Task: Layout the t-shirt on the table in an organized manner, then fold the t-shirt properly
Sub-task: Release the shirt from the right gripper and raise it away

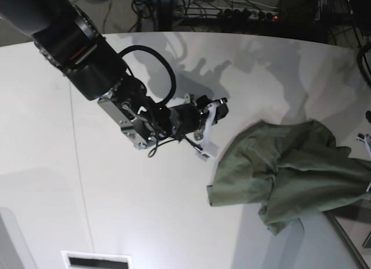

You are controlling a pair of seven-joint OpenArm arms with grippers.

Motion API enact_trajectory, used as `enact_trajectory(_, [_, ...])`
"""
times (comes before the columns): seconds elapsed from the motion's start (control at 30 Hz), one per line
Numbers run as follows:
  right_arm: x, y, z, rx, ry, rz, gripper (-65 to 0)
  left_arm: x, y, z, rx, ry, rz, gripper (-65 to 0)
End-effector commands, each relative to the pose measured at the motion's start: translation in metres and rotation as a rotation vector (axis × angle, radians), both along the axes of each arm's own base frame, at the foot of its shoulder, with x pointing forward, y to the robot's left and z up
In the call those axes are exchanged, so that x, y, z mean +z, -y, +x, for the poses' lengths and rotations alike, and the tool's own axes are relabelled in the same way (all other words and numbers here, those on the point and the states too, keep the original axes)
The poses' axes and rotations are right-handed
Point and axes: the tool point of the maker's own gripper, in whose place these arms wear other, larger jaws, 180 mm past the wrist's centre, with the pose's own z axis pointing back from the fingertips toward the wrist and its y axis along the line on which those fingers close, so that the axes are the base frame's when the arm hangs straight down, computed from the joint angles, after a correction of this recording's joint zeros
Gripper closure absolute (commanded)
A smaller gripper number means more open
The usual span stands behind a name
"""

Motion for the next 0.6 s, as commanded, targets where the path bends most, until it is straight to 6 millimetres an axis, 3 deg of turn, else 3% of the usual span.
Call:
enact_trajectory(0.0, [0.022,-0.011,0.012,-0.003,0.045,0.064,0.0,0.015,0.0,0.003,-0.025,0.045,0.057,0.0])
enact_trajectory(0.13, [0.029,-0.01,0.002,0.035,0.057,0.069,0.0,0.004,-0.016,-0.007,0.008,-0.008,0.2,0.0])
enact_trajectory(0.37, [0.041,0.006,-0.008,0.068,0.106,0.073,0.0,0.017,-0.074,-0.033,0.186,0.002,0.224,0.0])
enact_trajectory(0.47, [0.043,0.012,-0.009,0.069,0.121,0.074,0.0,0.001,-0.092,-0.05,0.235,-0.051,0.211,0.0])
enact_trajectory(0.57, [0.043,0.016,-0.009,0.07,0.129,0.069,0.0,-0.012,-0.093,-0.058,0.233,-0.096,0.211,0.0])
